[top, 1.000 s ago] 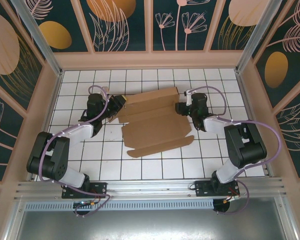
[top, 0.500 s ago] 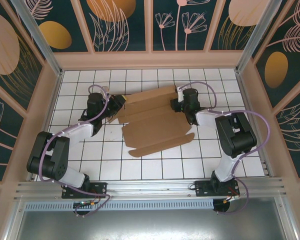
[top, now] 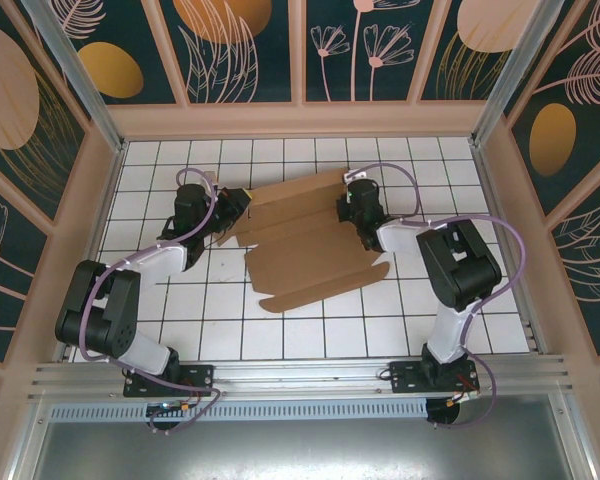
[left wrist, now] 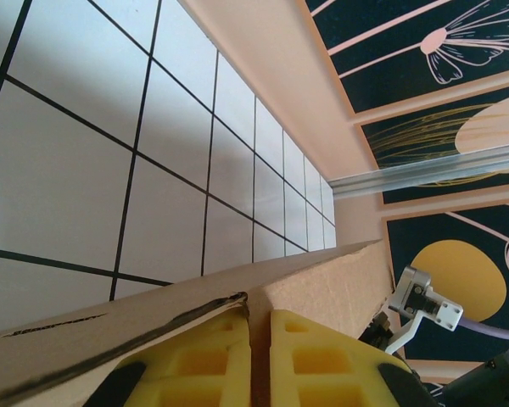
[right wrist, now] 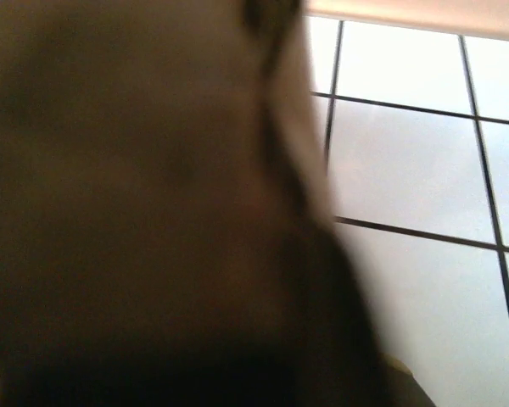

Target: Fold the paper box

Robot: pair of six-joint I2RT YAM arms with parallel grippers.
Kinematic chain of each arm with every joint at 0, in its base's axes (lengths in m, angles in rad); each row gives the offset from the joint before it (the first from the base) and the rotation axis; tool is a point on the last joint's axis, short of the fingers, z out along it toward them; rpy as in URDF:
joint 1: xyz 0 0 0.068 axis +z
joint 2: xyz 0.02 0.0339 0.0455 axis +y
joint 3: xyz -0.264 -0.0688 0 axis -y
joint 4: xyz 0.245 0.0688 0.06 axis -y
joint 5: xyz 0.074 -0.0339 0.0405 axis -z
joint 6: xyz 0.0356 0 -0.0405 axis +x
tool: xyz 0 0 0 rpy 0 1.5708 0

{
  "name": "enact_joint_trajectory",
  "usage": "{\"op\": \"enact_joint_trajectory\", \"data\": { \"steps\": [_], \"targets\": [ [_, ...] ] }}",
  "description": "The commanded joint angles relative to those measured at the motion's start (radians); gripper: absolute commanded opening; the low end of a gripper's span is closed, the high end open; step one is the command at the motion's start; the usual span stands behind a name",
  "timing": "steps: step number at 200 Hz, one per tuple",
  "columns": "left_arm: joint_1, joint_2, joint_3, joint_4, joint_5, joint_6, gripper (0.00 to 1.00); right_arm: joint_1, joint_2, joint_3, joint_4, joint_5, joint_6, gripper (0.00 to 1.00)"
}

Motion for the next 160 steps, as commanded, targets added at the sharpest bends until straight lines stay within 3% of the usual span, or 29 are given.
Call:
{"op": "enact_joint_trajectory", "data": {
  "steps": [1,52,60,81,101,136,160],
  "targets": [
    [-0.003,0.02,0.002,-0.046,0.018,0.008,0.09,0.035,0.023,-0.017,0.027,0.142,0.043,0.03],
    [-0.002,0.017,-0.008,0.008,0.037,-0.027,0.09,0.035,-0.027,-0.052,0.018,0.114,0.088,0.04],
    [-0.002,0.008,-0.001,-0.012,0.031,-0.017,0.16,0.03,-0.032,-0.058,0.016,0.106,0.09,0.05],
    [0.009,-0.048,0.035,-0.139,0.003,0.055,0.5,0.015,-0.045,-0.064,-0.009,0.09,0.101,0.06],
    [0.026,-0.134,0.085,-0.306,-0.048,0.171,0.64,-0.005,-0.059,-0.067,-0.031,0.046,0.11,0.08],
    [0.038,-0.252,0.166,-0.523,-0.139,0.35,0.67,-0.037,-0.059,-0.056,-0.078,-0.051,0.111,0.08],
    [0.038,-0.246,0.191,-0.613,-0.153,0.445,0.59,-0.06,-0.025,-0.013,-0.147,-0.135,0.115,0.1]
  ]
}}
